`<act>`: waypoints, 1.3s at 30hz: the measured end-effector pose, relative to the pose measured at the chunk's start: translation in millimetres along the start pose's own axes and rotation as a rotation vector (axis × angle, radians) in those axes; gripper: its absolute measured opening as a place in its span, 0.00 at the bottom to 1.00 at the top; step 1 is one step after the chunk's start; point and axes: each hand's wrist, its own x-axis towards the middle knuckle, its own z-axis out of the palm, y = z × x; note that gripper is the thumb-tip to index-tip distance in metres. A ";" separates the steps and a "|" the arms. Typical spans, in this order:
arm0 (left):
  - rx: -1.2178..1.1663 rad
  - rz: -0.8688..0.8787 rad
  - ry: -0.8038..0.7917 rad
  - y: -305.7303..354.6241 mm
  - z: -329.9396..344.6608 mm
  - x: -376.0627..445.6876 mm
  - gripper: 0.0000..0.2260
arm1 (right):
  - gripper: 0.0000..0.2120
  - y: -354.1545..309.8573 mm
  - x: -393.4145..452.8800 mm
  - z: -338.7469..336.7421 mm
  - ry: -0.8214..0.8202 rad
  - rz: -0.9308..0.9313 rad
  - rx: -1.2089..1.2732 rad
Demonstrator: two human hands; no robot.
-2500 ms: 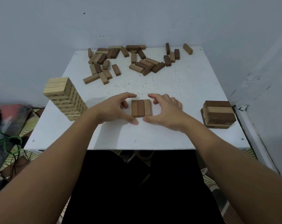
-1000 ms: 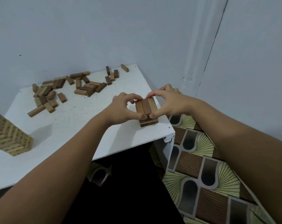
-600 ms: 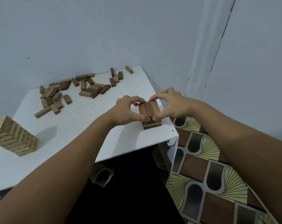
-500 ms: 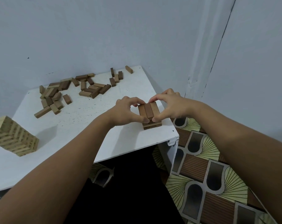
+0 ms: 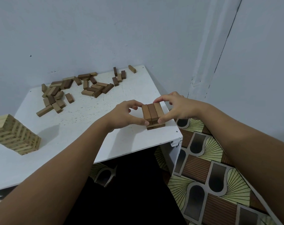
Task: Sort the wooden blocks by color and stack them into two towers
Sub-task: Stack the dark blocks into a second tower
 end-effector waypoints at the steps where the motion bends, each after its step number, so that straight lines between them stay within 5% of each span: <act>1: -0.003 0.002 -0.001 0.2 0.3 0.5 0.29 | 0.37 0.5 1.0 0.4 -0.004 -0.002 0.009; 39: -0.019 0.051 0.009 0.2 8.9 7.0 0.29 | 0.31 3.7 6.7 3.3 -0.048 -0.081 0.109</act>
